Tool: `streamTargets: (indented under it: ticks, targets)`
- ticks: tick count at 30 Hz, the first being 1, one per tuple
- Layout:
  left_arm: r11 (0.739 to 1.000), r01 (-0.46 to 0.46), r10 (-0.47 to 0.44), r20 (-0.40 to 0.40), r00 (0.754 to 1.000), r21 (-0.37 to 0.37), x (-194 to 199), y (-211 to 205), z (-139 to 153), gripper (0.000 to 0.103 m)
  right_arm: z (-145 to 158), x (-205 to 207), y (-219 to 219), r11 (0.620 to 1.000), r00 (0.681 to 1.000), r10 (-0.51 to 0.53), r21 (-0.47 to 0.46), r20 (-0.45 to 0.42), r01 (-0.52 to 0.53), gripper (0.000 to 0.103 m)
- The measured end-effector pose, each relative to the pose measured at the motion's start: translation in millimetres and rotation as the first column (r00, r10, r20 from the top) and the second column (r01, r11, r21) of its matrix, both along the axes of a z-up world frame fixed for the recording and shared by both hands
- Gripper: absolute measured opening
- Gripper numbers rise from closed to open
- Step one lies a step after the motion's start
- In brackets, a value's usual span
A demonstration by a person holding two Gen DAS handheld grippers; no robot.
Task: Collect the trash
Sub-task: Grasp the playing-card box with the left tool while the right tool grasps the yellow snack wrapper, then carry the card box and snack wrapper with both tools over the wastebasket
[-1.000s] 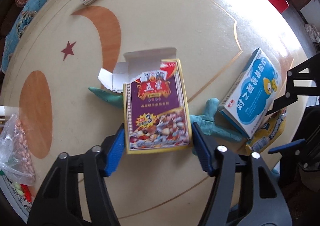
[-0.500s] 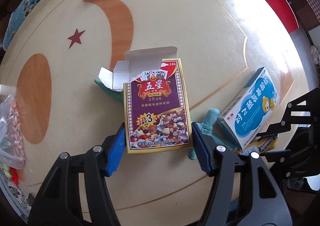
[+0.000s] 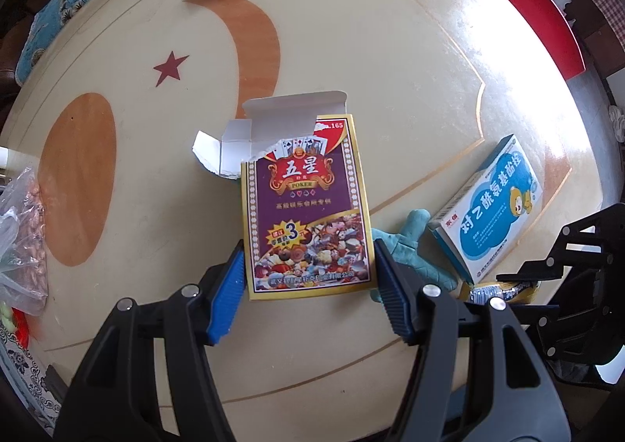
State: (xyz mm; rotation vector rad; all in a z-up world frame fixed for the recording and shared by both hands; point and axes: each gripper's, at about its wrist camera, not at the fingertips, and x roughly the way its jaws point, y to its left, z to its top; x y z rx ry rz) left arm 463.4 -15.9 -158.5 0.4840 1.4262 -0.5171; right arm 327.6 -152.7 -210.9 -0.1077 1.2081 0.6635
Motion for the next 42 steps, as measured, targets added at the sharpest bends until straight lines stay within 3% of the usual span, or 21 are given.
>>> streamTargets:
  ticks: [9, 27, 42]
  targets:
    - [1.0, -0.015, 0.015, 0.019, 1.0, -0.019, -16, 1, -11, 0.061, 10, -10, -7, 0.996, 0.996, -0.089, 0.026, 0.014, 0.088, 0.019]
    - [0.999, 0.006, -0.001, 0.108, 0.994, -0.042, -56, 14, 27, 0.061, 46, -32, -17, 0.97, 0.969, -0.232, 0.089, 0.082, 0.225, 0.019]
    - [0.993, 0.109, -0.096, 0.207, 0.974, -0.054, -158, 12, 66, 0.061, 88, -89, -34, 0.947, 0.935, -0.317, 0.103, 0.162, 0.303, 0.019]
